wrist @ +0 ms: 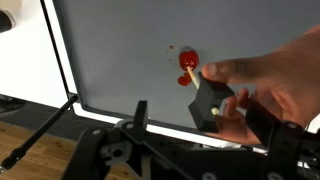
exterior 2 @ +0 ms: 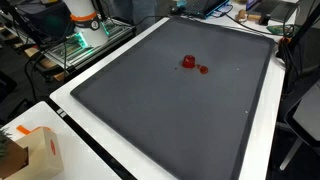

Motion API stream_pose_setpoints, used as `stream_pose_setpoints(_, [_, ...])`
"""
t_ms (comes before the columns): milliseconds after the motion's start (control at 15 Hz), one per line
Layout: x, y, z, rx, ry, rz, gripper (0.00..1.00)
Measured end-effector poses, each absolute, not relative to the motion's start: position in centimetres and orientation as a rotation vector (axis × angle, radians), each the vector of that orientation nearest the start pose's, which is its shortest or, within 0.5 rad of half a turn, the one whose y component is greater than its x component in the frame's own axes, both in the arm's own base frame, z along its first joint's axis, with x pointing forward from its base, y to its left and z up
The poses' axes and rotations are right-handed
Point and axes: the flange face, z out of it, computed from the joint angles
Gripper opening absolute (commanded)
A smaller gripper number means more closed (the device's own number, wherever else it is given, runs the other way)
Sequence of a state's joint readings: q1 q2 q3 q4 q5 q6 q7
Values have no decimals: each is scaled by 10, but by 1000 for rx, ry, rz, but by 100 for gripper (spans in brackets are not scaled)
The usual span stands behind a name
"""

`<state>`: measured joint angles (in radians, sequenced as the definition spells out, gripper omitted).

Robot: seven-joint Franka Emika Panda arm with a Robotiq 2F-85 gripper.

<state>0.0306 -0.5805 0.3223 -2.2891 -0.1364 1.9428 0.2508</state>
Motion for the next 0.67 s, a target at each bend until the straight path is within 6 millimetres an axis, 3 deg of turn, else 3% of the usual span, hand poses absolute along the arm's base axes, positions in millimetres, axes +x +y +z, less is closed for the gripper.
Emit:
stream_pose_setpoints(333, [375, 152, 577, -3337, -180, -478, 100])
stream_pose_setpoints(400, [375, 153, 577, -3335, -181, -478, 77])
stream_pose_setpoints(467, [375, 153, 578, -3333, -184, -478, 74])
stream_pose_setpoints(667, [374, 154, 580, -3327, -188, -481, 50])
